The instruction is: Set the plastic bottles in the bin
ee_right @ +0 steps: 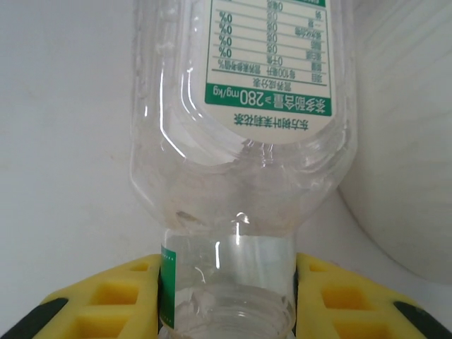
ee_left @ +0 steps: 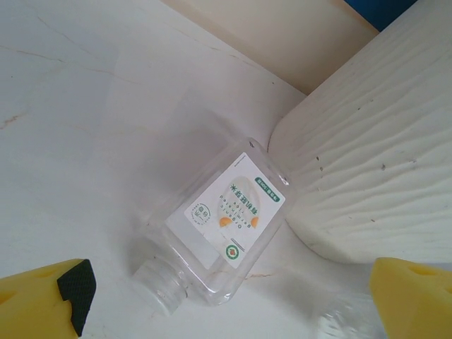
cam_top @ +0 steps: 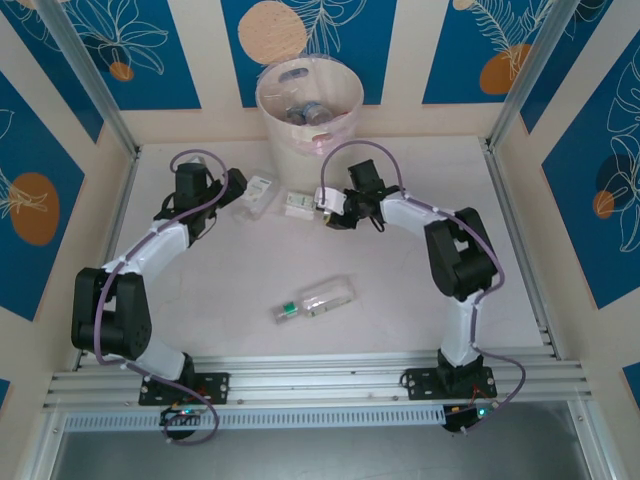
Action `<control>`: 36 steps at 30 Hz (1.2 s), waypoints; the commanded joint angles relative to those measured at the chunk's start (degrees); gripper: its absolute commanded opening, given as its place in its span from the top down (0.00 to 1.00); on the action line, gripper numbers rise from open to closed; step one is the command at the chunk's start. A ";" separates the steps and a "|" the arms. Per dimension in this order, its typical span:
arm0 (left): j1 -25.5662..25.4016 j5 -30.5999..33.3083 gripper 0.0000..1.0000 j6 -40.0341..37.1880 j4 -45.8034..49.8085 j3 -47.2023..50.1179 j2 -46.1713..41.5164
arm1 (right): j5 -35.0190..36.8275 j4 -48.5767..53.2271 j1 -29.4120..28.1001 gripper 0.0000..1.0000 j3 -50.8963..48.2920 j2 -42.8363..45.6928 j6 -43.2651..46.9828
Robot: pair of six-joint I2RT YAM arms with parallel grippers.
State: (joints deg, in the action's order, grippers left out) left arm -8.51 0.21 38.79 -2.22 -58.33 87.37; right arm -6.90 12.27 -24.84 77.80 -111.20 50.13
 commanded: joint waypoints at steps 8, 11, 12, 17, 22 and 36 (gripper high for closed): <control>1.05 -2.92 0.00 4.11 -2.89 -5.36 4.36 | -10.31 0.53 -1.82 1.00 -4.26 18.01 -8.99; 1.04 -3.27 0.00 6.52 -3.13 -10.42 9.30 | -14.02 -1.33 -1.89 1.00 -4.78 21.59 -12.16; 0.88 -3.73 0.00 7.20 -3.44 -12.26 11.24 | -15.19 -2.55 -1.82 1.00 -4.76 22.69 -13.39; 0.12 -3.77 0.00 9.46 -3.03 -21.92 18.99 | -17.14 -8.72 -1.33 1.00 -3.10 25.43 -20.85; -0.58 -1.83 0.00 8.56 -0.23 -31.29 25.18 | -13.14 -9.31 -0.16 1.00 3.19 23.30 -27.86; -0.70 1.50 0.00 2.13 9.40 -40.55 30.32 | 6.36 10.05 3.86 0.88 42.96 -1.31 -41.50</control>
State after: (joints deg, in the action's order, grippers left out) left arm -8.91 0.71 44.36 3.20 -97.06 116.92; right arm -6.59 15.99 -21.10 114.59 -107.55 11.49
